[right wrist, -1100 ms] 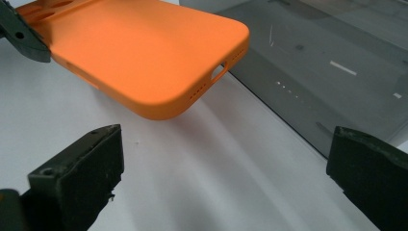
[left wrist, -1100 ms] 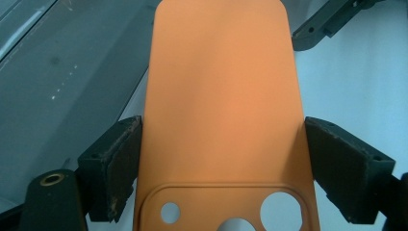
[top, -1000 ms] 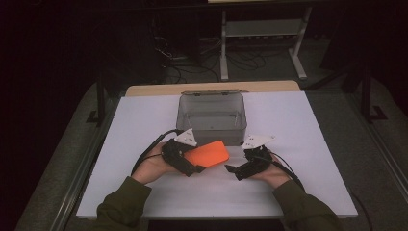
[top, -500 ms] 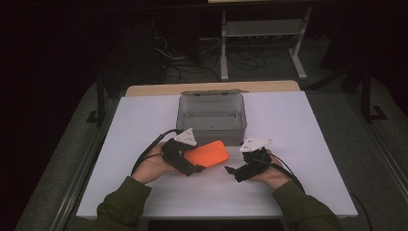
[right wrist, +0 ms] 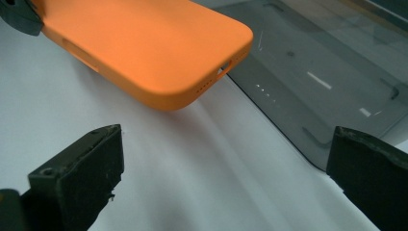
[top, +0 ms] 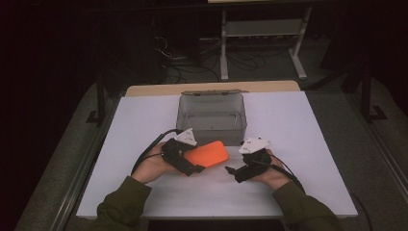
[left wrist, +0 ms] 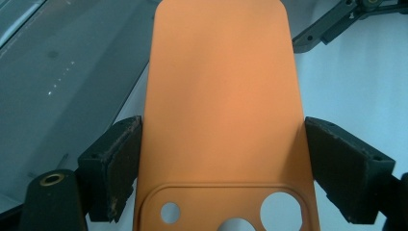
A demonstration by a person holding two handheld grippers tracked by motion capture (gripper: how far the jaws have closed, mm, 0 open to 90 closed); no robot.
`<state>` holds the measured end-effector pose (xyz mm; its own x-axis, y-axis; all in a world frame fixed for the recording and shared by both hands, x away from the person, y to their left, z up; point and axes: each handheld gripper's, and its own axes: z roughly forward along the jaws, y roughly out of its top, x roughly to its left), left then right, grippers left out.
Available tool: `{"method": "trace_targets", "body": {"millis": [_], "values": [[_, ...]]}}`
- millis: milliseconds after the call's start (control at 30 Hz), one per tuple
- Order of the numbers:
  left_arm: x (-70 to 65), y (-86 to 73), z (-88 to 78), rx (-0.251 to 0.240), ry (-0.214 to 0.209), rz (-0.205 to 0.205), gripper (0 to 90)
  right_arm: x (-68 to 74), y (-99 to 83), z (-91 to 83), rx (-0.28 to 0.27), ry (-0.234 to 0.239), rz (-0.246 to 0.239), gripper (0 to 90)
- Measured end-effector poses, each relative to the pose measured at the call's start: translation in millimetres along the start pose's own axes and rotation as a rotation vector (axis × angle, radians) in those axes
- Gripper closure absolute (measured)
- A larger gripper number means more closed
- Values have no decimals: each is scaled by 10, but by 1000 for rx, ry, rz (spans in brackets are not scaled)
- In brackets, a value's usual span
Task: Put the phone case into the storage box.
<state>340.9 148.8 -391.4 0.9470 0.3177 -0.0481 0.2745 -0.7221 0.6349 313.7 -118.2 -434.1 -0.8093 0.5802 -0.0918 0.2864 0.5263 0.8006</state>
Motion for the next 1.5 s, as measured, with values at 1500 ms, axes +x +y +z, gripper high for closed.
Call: {"method": "trace_targets", "body": {"millis": [1500], "values": [[9,-6,15,15,-1,-5,161,191,7,8,-40,-168,-299,0]]}}
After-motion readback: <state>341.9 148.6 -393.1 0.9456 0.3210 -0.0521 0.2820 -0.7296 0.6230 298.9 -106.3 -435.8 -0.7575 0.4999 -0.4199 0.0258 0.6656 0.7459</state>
